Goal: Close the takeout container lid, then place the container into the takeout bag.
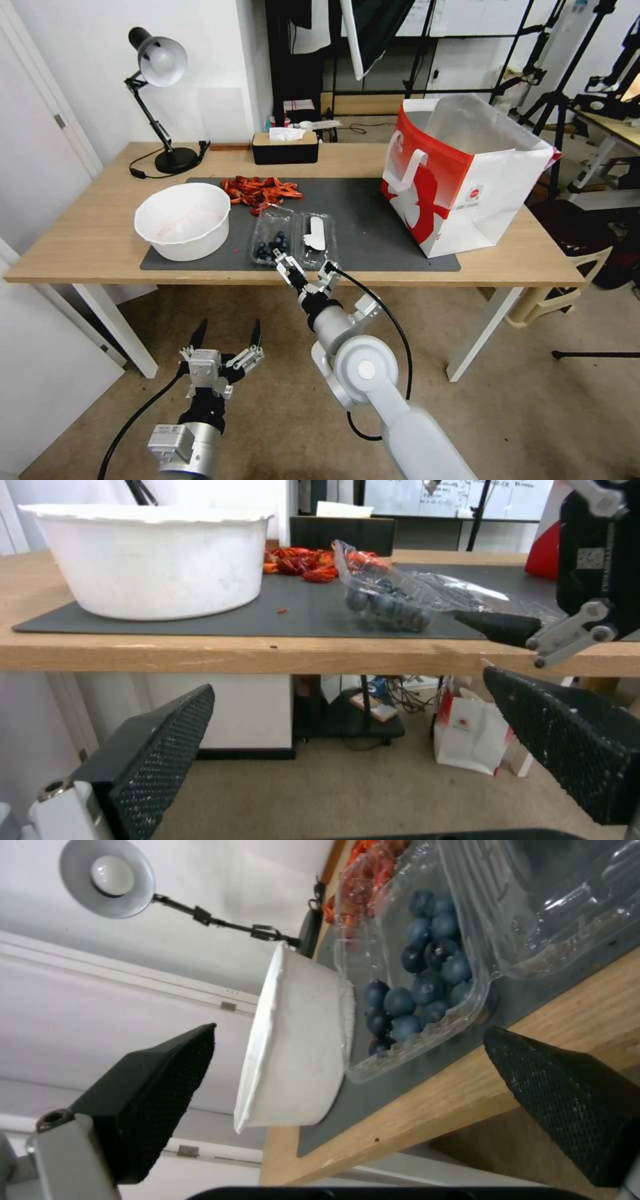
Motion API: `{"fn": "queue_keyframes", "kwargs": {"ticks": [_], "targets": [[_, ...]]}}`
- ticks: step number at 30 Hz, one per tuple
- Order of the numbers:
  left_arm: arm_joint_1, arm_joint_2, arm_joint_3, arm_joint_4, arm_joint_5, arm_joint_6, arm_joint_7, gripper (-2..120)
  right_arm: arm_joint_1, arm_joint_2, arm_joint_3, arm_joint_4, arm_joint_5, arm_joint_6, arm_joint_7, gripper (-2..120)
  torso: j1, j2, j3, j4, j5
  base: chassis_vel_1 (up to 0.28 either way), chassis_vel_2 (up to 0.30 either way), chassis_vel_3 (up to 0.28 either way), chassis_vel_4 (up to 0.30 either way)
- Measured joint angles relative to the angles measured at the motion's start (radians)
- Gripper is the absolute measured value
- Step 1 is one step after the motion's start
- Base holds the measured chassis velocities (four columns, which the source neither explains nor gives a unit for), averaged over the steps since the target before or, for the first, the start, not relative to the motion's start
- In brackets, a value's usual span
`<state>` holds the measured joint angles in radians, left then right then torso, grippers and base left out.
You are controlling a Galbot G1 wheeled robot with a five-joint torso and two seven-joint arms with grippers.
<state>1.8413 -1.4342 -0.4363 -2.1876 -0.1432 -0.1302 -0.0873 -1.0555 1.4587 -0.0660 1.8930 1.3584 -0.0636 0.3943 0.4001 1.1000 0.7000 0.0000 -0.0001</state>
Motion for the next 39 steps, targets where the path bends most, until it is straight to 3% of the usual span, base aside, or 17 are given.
{"fn": "queue_keyframes", "kwargs": {"ticks": [39], "targets": [[-0.008, 0.008, 0.001, 0.02, -0.008, -0.006, -0.002, 100, 0.027, 0.036, 0.021, -0.082, 0.016, -0.005, -0.019, 100, 0.0, 0.0, 0.0, 0.0, 0.0, 0.0, 0.0, 0.0, 0.0]]}}
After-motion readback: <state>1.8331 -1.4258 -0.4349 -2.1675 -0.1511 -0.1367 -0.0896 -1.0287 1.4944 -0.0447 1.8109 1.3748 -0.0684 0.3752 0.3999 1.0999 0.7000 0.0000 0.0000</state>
